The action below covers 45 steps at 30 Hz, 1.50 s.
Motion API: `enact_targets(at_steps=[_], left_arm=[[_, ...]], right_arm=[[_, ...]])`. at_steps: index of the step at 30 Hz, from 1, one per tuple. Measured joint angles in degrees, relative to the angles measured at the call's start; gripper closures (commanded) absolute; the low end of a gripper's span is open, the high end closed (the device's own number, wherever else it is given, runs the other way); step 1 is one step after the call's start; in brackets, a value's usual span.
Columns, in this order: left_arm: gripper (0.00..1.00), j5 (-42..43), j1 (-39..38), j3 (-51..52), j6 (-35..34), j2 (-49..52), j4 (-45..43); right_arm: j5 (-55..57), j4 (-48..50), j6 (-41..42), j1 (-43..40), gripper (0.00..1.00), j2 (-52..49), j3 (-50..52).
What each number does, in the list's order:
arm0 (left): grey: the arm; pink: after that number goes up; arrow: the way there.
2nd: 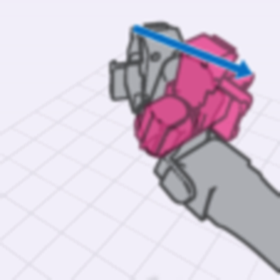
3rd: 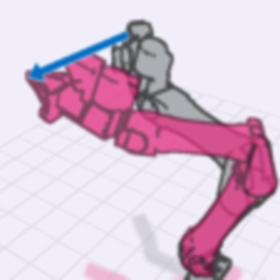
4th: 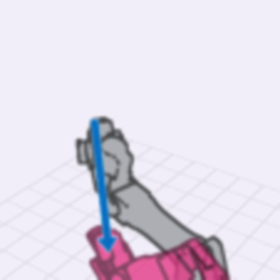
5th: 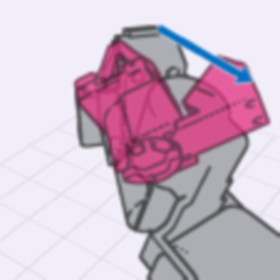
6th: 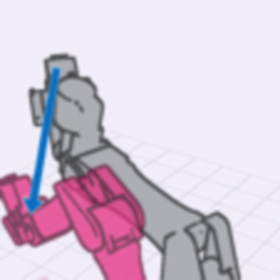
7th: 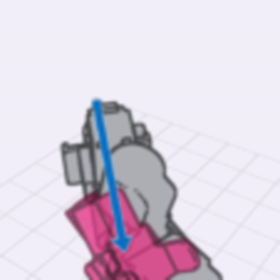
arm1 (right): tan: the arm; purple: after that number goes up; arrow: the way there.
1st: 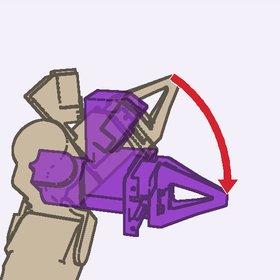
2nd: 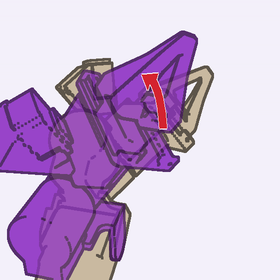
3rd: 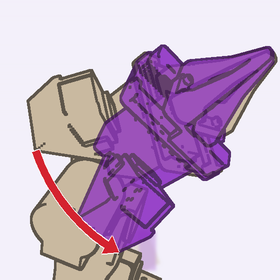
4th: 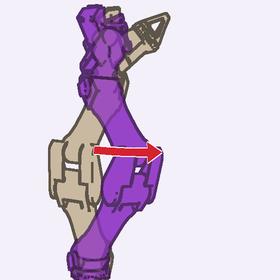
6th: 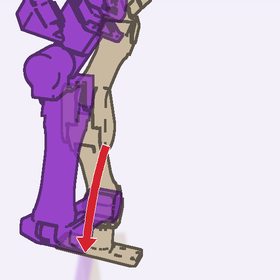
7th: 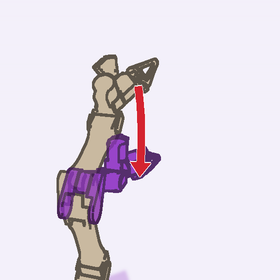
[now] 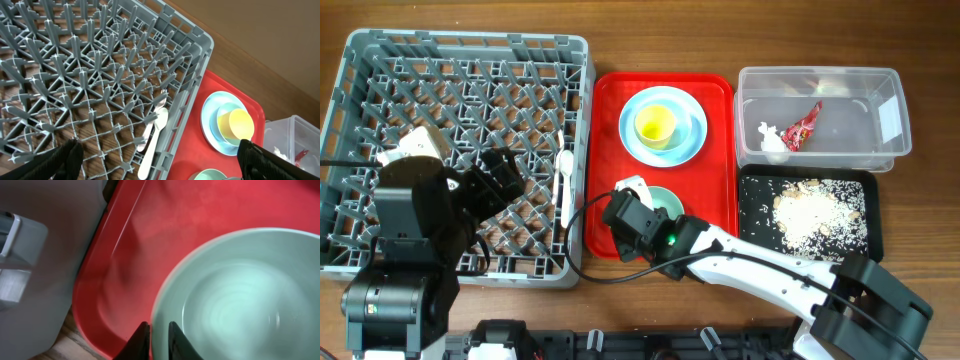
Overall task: Sort waste into correct bins and load items into the dishwasher rack
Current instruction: 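Carry the empty bowl back and set it on the red tray, then release the bowl and raise the right gripper to the right side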
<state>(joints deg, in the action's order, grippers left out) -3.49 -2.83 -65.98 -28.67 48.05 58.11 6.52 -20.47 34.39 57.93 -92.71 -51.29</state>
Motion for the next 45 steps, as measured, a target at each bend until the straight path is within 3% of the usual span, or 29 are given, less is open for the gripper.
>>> enact_targets(at_steps=[2,4,10,15,20,22,23,26,39,45], left_arm=[[0.00,-0.02,0.00,0.00,0.00,0.00,0.00],[0.00,-0.02,0.00,0.00,0.00,0.00,0.00],[0.00,-0.02,0.00,0.00,0.00,0.00,-0.02],[0.00,-0.02,0.00,0.00,0.00,0.00,-0.02],[0.00,-0.02,0.00,0.00,0.00,0.00,0.00],[0.00,-0.02,0.00,0.00,0.00,0.00,0.00],[0.00,0.00,0.00,0.00,0.00,0.00,0.00],[0.00,-0.02,0.00,0.00,0.00,0.00,0.00],[0.00,-0.02,0.00,0.00,0.00,0.00,0.00],[0.00,0.00,0.00,0.00,0.00,0.00,0.00]], right_arm=[[0.02,-0.02,-1.27,0.00,0.48,0.50,0.00],[-0.02,-0.04,-3.08,-0.20,0.46,1.55,-0.07],[-1.64,-5.27,-8.37,-3.63,0.46,6.69,-4.31],[-9.79,-21.05,-15.15,-15.06,0.51,8.09,-20.46],[-14.60,-27.47,-21.03,-25.49,0.52,8.09,-34.38],[-15.17,-27.54,-22.03,-26.08,0.34,8.09,-35.08],[-15.21,-27.71,-22.32,-26.05,0.29,8.07,-35.08],[-14.69,-27.98,-23.74,-25.92,0.00,7.41,-35.08],[-0.48,-30.45,-24.79,-25.92,0.00,5.66,-35.08],[10.08,-36.92,-20.48,-31.43,0.01,7.13,-35.06]])
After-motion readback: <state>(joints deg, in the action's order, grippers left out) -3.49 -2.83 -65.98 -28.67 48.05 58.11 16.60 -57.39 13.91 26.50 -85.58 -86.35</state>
